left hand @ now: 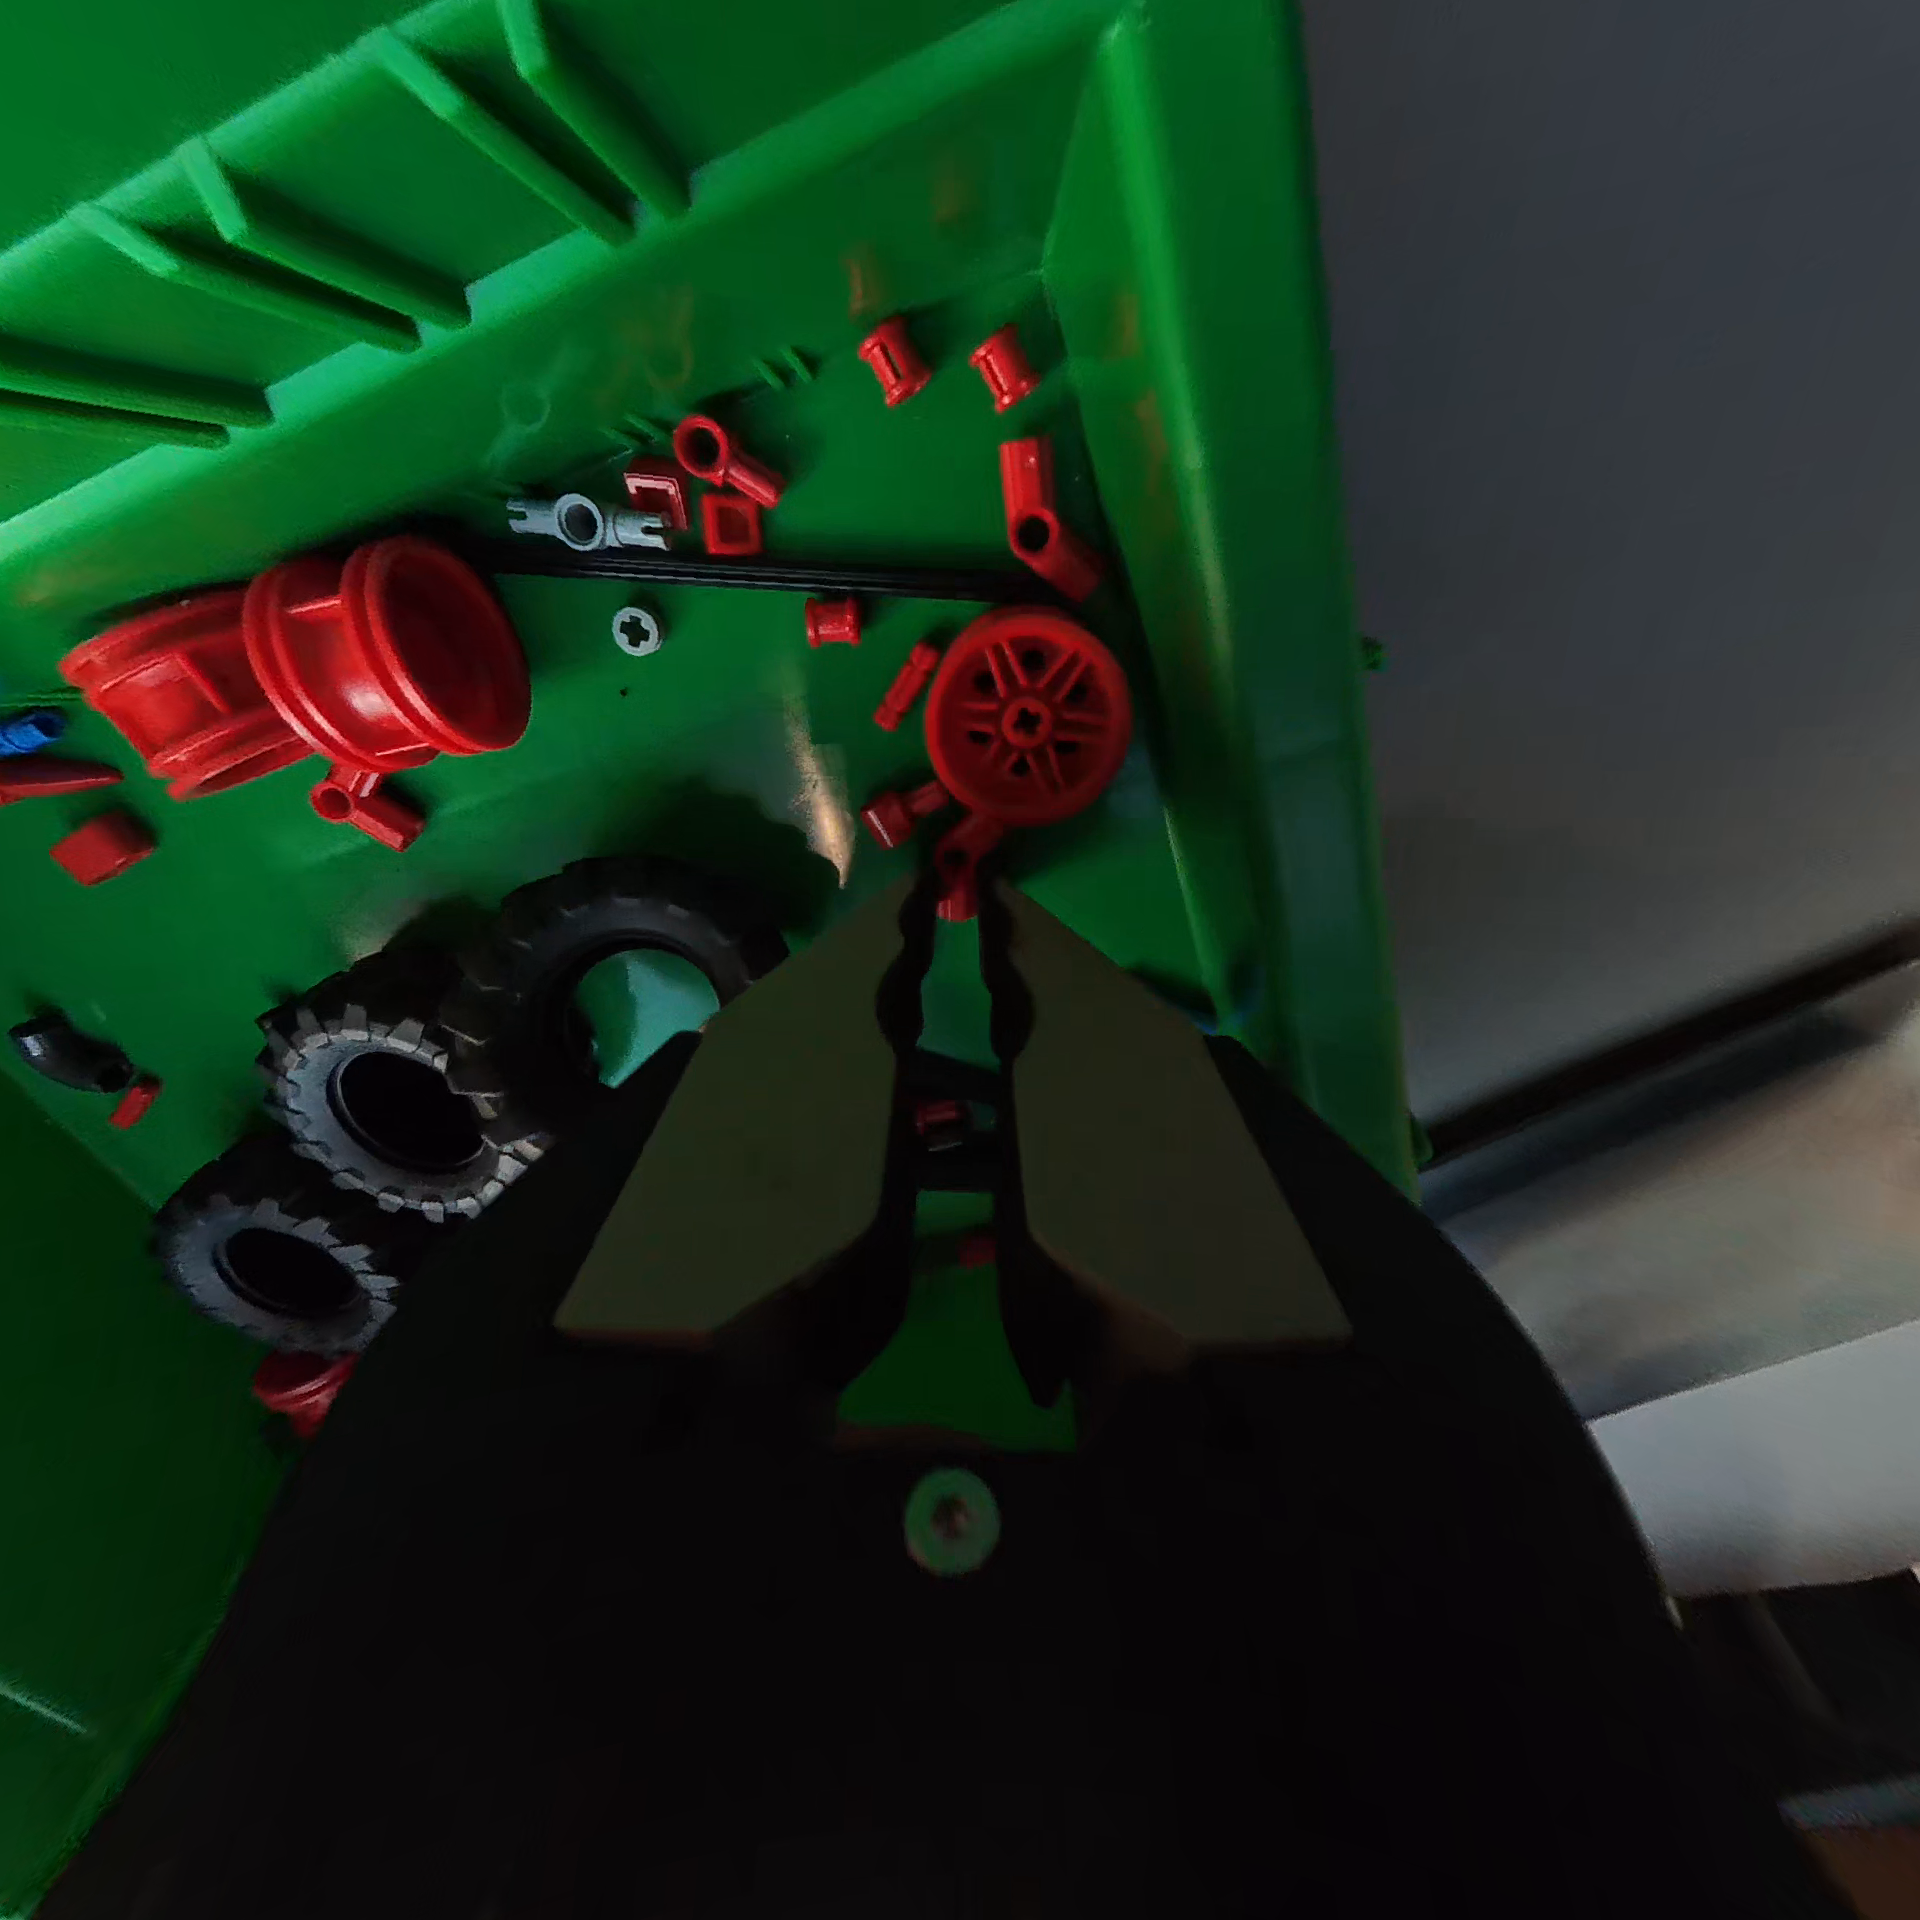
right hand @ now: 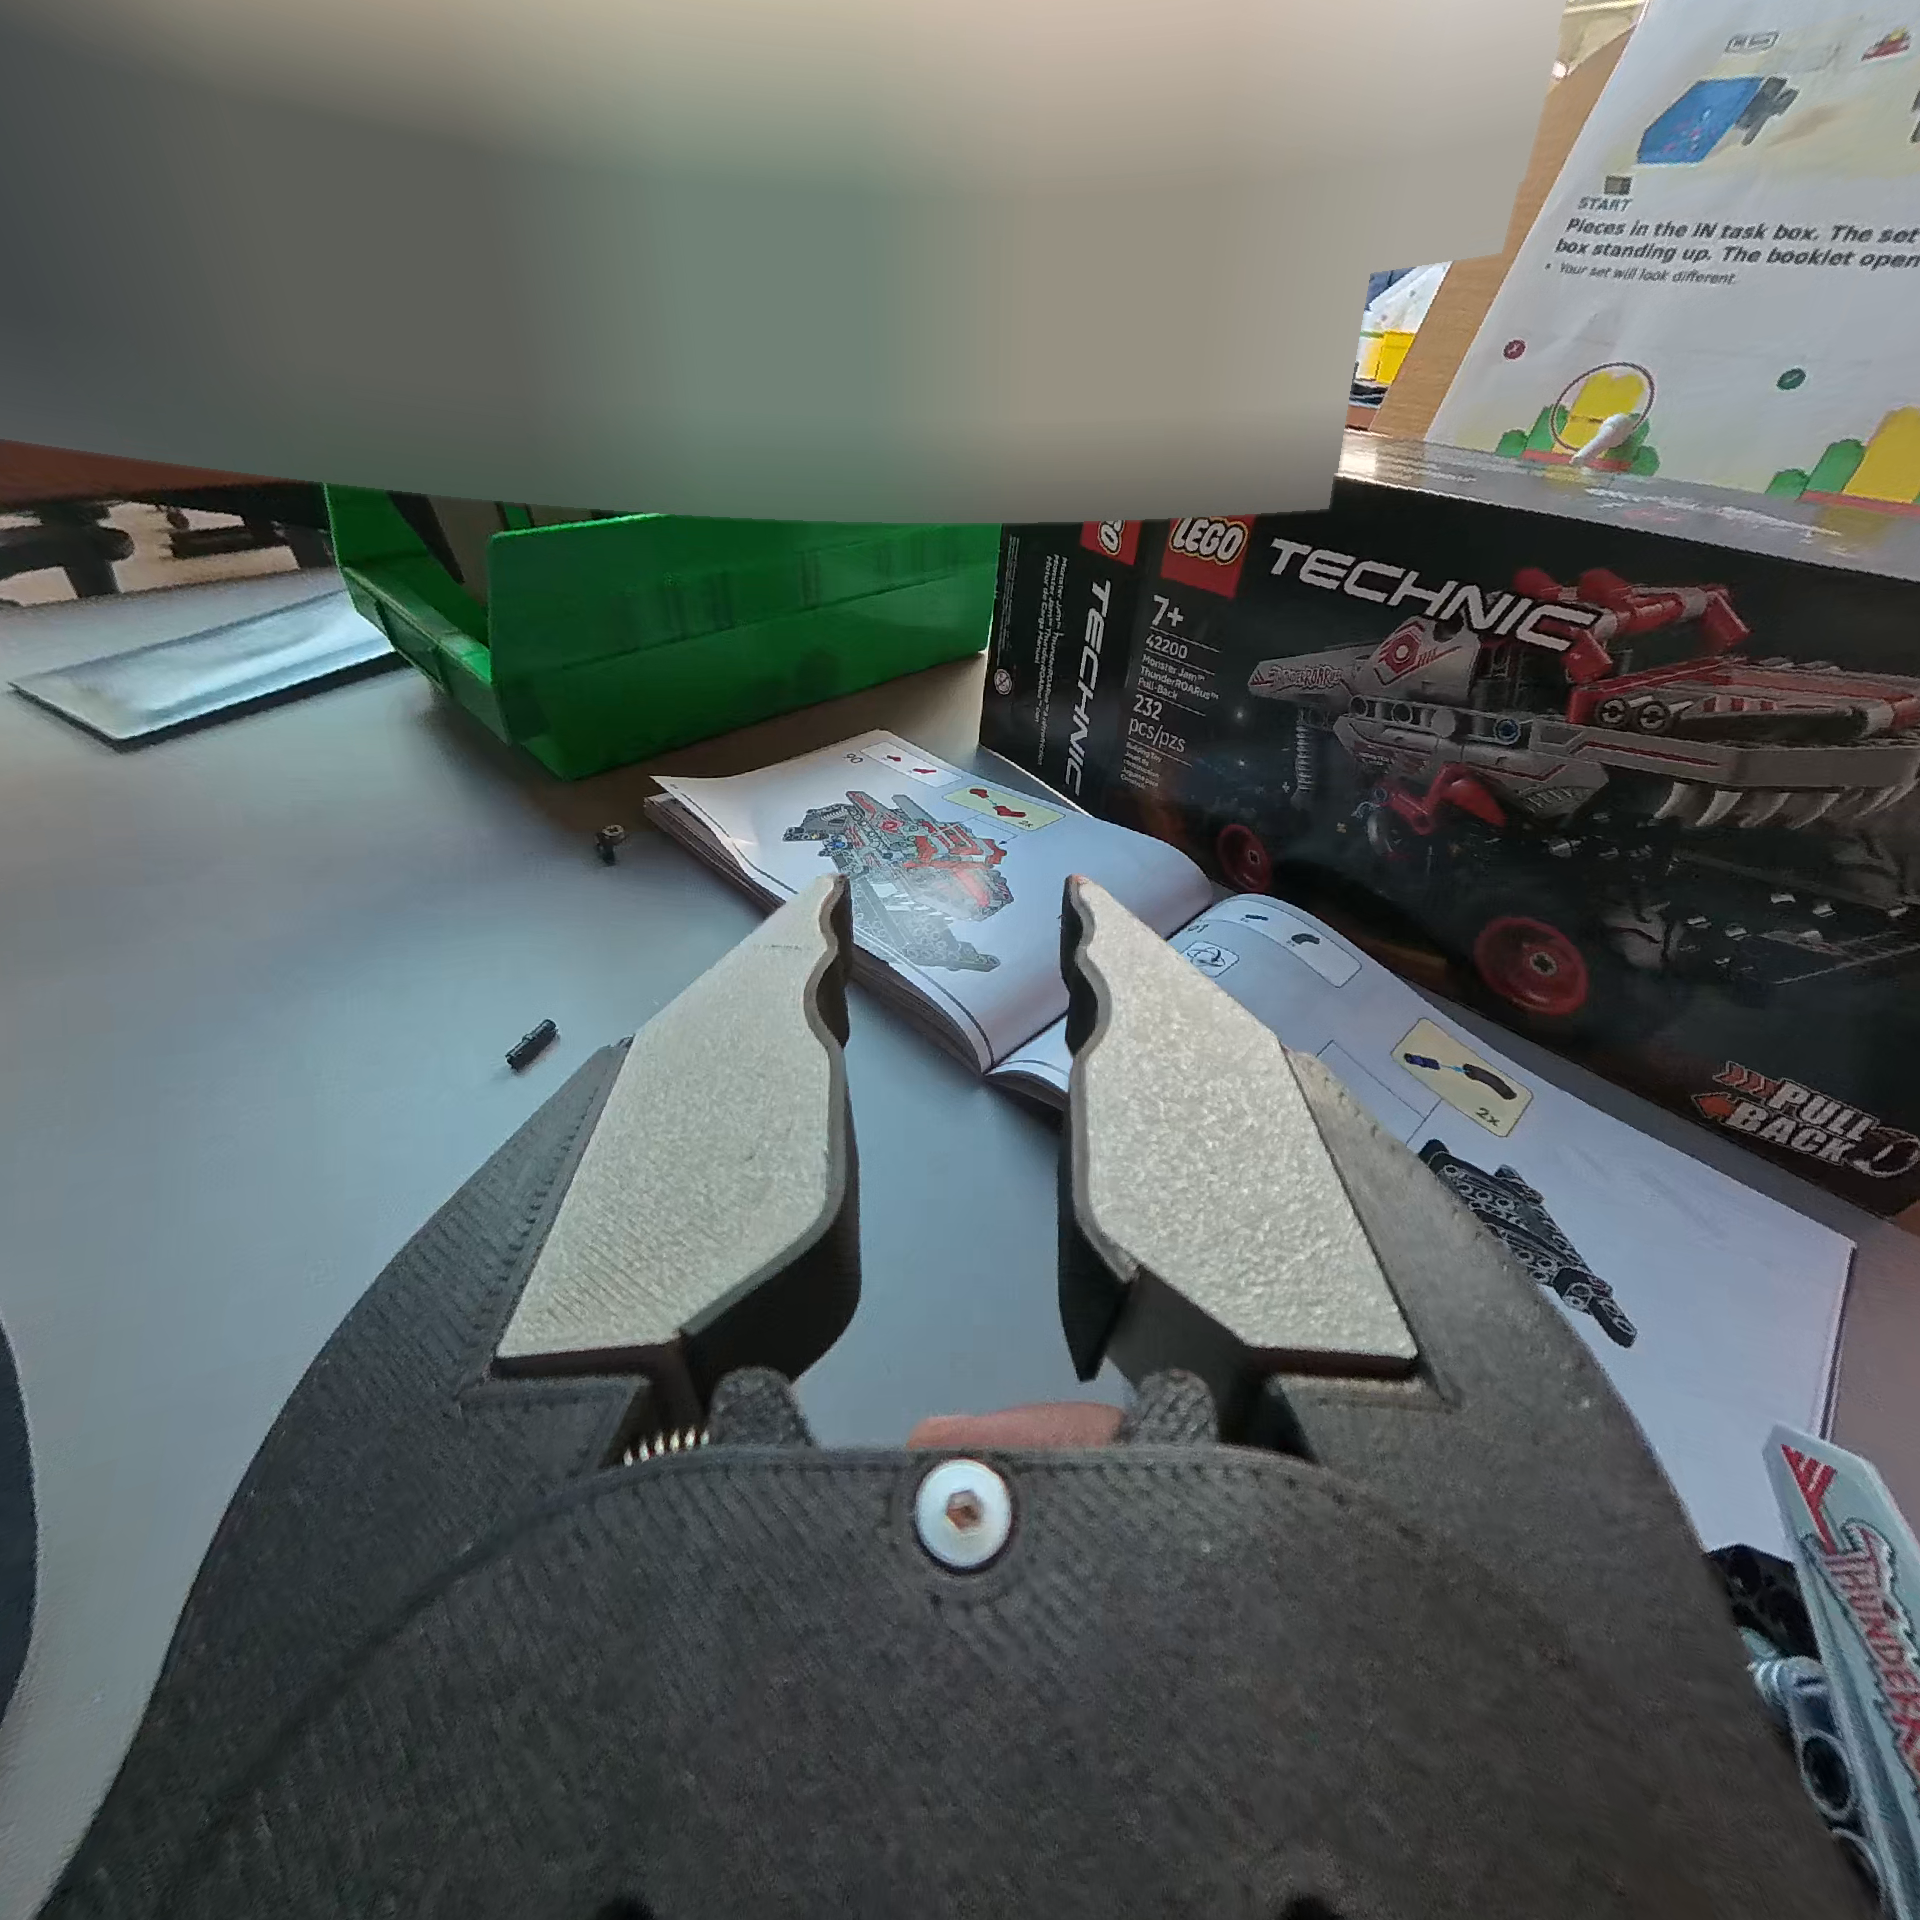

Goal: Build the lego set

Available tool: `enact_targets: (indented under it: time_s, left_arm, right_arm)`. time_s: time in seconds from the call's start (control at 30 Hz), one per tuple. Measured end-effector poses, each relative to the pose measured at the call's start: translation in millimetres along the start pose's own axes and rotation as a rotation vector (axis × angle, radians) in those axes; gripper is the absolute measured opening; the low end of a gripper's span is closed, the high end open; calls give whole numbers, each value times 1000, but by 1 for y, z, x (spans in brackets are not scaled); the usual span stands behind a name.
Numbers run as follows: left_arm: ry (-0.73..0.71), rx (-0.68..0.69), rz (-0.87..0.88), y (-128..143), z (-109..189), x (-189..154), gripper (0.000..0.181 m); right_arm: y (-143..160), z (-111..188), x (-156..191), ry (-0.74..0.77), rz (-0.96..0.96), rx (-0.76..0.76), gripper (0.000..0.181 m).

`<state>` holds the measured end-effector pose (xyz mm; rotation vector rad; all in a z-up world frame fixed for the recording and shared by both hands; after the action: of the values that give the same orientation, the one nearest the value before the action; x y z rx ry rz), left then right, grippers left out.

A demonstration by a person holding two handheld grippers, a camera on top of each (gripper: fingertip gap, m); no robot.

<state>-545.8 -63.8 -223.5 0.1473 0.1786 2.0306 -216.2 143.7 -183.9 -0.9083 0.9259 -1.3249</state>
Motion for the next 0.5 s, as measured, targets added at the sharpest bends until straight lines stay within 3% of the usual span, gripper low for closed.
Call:
enact_targets:
  time_s: [0.03, 0.17, 0.27, 0.33, 0.4, 0.5]
  left_arm:
    - [6, 1, 5, 0, 0, 0, 5]
    - [-75, 5, 123, 9, 19, 9, 4]
    - [-237, -127, 320, 12, 74, 20, 4]
    - [-253, -287, 434, -11, 116, 13, 4]
    - [-282, -361, 491, -48, 139, -2, 5]
    - [-206, -412, 536, -110, 133, -28, 4]
  right_arm:
    - [0, 1, 0, -2, 0, -5, 37]
    - [-2, 3, 1, -14, -2, -25, 37]
    - [-3, 6, 2, -24, 3, -42, 37]
    - [-4, 7, 3, -31, 8, -56, 37]
    - [-5, 7, 4, -37, 11, -60, 37]
    - [-4, 7, 6, -58, 12, -54, 38]
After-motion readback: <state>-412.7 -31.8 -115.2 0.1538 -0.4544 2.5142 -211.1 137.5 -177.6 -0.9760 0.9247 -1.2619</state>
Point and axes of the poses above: each gripper's, where its closed fingertips meet, z back along the fingers, y out of its underside, x = y × z across the jaws, the point moved 6 cm from there along z, back along the fingers, and after that the axes turned 15 degrees about x, right-handed, at the moved point
